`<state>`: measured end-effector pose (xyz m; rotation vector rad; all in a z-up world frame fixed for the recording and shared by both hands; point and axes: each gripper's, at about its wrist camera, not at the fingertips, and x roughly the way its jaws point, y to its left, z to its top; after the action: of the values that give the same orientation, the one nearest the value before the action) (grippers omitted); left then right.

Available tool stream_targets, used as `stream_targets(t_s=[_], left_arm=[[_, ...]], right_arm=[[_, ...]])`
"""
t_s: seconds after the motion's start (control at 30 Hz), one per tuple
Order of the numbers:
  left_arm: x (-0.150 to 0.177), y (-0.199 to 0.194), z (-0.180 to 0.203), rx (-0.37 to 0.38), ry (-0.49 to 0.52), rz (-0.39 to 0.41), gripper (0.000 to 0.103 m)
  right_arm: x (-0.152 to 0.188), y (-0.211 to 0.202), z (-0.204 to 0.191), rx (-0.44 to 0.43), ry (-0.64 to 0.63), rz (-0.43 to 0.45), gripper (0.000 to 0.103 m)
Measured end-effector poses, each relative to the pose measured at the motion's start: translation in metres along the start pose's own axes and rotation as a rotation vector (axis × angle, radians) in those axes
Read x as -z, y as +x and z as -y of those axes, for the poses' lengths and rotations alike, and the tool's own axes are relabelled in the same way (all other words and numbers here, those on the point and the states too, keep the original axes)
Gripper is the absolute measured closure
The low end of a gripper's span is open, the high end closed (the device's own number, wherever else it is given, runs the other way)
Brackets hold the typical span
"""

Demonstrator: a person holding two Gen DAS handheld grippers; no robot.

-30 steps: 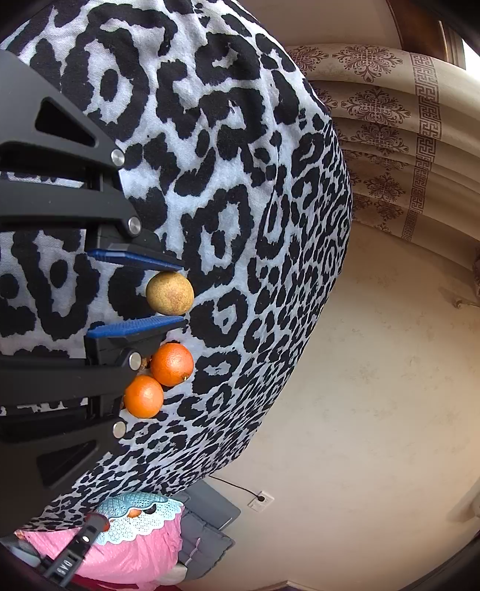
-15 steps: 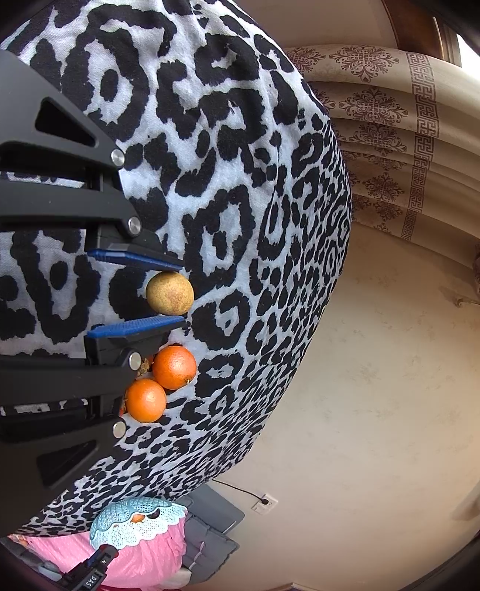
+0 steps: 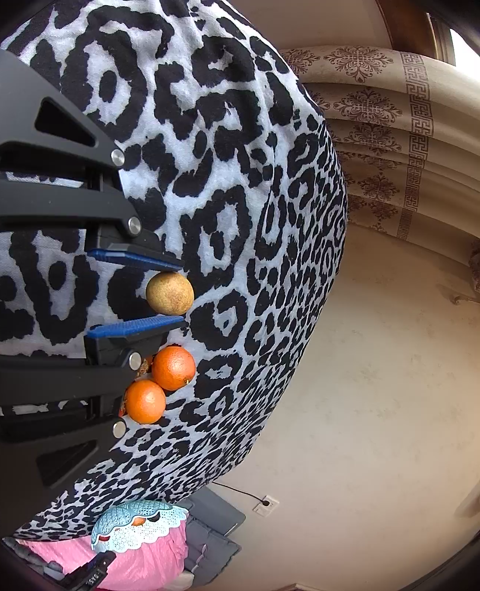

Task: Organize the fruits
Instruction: 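Carry the red tomato into the blue basket and open the right tool, then carry the tan fruit into the blue basket and open the left tool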

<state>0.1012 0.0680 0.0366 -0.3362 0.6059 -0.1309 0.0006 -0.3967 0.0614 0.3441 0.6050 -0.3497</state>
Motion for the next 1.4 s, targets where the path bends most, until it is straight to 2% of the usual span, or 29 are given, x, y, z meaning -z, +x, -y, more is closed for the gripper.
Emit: stream_targets(t_s=[0.27,0.37,0.73,1.0,1.4], left_arm=[[-0.008,-0.004,0.007,0.002,-0.009,-0.003,0.078],[-0.012,-0.013,0.022,0.015,0.025,0.014,0.078],[-0.002,-0.028,0.12,0.19,0.176,-0.015,0.078],[0.017,-0.017,0.188,0.283,0.266,-0.081,0.078],[0.044,0.004,0.278,0.403,0.41,-0.146,0.078]], right_arm=[[0.009,-0.012,0.004,-0.006,0.004,0.034,0.071],[0.011,-0.014,0.006,-0.013,0.01,0.042,0.071],[0.015,-0.01,0.007,-0.059,0.027,0.038,0.071],[0.017,-0.005,0.002,-0.095,0.01,0.036,0.071],[0.019,-0.003,0.007,-0.097,0.053,0.052,0.071]])
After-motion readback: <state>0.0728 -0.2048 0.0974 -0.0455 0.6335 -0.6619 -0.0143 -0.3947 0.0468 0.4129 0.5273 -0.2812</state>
